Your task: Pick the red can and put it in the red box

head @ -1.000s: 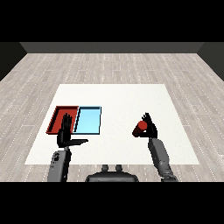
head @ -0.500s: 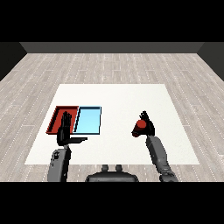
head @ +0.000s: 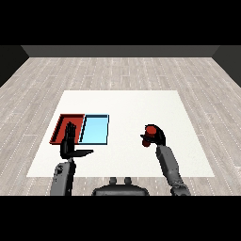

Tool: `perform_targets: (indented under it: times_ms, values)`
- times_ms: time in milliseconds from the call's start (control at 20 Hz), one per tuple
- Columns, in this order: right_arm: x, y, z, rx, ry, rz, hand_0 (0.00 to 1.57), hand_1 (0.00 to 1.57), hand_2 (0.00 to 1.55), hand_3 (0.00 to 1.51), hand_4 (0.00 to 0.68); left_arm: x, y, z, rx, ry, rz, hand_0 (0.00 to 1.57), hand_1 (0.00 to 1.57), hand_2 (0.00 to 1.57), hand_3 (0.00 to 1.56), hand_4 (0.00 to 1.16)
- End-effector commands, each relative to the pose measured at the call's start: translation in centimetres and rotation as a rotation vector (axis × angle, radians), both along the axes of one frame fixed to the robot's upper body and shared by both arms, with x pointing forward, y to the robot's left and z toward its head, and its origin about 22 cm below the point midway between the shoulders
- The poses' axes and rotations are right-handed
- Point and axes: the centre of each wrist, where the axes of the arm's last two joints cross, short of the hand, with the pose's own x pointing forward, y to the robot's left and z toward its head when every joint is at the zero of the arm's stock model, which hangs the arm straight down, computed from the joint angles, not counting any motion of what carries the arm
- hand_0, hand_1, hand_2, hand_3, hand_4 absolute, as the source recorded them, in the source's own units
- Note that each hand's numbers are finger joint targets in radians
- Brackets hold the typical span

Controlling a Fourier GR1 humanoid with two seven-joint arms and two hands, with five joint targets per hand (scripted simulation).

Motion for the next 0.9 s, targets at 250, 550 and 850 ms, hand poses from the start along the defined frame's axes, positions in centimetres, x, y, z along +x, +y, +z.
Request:
perform_targets:
  times_ms: [250, 550, 850]
  values:
    - [-0.4, 0.5, 0.6, -0.088, -0.043, -0.004, 1.47, 1.47, 1.45, 1.43, 0.646, 1.5, 0.0, 0.3, 0.02, -0.004, -0.017, 0.0, 0.0, 0.0, 0.0, 0.0]
    - [-1.1, 0.1, 1.0, -0.086, -0.111, -0.015, 1.46, 1.46, 1.45, 1.41, 0.661, 0.4, -1.4, 0.2, 0.006, -0.005, -0.028, 0.0, 0.0, 0.0, 0.0, 0.0]
    - [-0.4, 0.0, 3.9, -0.072, -0.183, -0.007, 1.43, 1.43, 1.44, 1.41, 0.649, 0.3, -0.3, -1.7, 0.057, 0.049, -0.074, 0.0, 0.0, 0.0, 0.0, 0.0]
